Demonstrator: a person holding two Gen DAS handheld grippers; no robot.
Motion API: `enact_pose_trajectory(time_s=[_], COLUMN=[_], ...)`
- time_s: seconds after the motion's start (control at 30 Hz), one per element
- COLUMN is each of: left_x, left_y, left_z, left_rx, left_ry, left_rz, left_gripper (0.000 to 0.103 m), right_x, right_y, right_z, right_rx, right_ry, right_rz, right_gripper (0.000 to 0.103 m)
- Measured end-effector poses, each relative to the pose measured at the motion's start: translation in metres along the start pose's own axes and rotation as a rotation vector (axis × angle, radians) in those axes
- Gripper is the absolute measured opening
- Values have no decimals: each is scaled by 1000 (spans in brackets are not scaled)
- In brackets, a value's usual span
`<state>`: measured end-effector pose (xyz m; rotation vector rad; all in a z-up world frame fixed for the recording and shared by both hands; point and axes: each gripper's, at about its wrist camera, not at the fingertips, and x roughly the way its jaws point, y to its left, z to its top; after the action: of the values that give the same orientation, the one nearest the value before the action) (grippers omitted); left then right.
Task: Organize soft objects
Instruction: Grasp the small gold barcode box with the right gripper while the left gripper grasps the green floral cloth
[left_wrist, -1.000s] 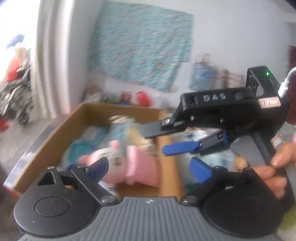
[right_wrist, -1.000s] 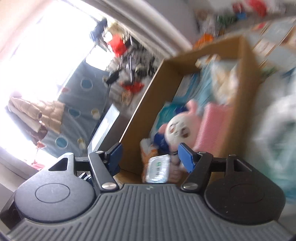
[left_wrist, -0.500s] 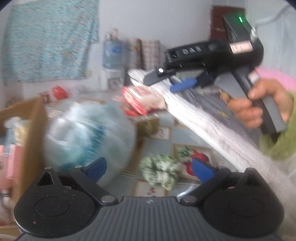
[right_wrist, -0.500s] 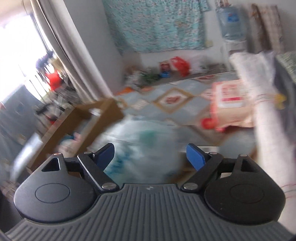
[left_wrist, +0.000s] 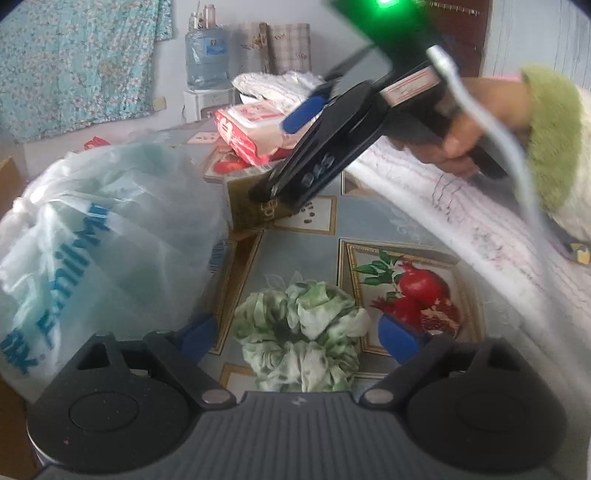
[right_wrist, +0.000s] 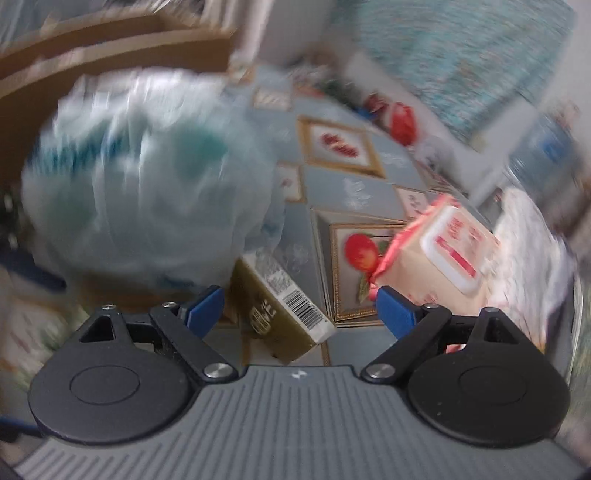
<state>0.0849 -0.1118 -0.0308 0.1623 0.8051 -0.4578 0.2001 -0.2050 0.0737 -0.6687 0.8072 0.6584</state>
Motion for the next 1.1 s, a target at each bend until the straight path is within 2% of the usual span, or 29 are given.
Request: enact_pose_trajectory(time_s=[0.1, 0.23, 0.27, 0.3, 0.33, 0.37, 0.43, 0.5, 0.53, 0.7, 0.9, 1.1], left_x=[10, 14, 14, 14, 14, 14, 14, 12, 11, 0, -24, -61], left_y=[2, 8, 9, 9, 10, 10, 11, 10, 10, 5, 3, 3], left_z=[1, 1, 1, 0, -1, -1, 0, 1, 1, -2, -6, -6], left_rx=[-6, -22, -22, -22, -21, -21, -24, -31, -34, -35, -44, -55], left_ry=[17, 27, 26, 24, 23, 24, 23, 19, 15, -9, -51, -134], left_rz=[-9, -25, -26, -27, -26, -25, -21, -14, -13, 7, 18, 19], left_gripper=[85, 71, 69, 64, 59, 57, 47, 42, 39, 32, 28, 27], right_x=[19, 34, 34, 34, 34, 33, 30, 26, 23, 4, -32, -83], right_y=[3, -2, -5, -6, -7, -8, -7, -6, -6, -15, -30, -32], right_z=[2, 2, 1, 0, 0, -2, -3, -6, -7, -20, -44, -54], right_rx=[-39, 2, 21, 41, 61, 77, 79, 88, 105, 252, 531, 733], right_ry=[29, 27, 22, 19, 19, 21, 24, 29, 31, 19, -9, -79], right_rz=[8, 39, 52, 65, 76, 80, 58, 40, 28, -8, 28, 46], right_gripper=[89, 86, 80, 69, 61, 51, 44, 29, 26, 23, 23, 23])
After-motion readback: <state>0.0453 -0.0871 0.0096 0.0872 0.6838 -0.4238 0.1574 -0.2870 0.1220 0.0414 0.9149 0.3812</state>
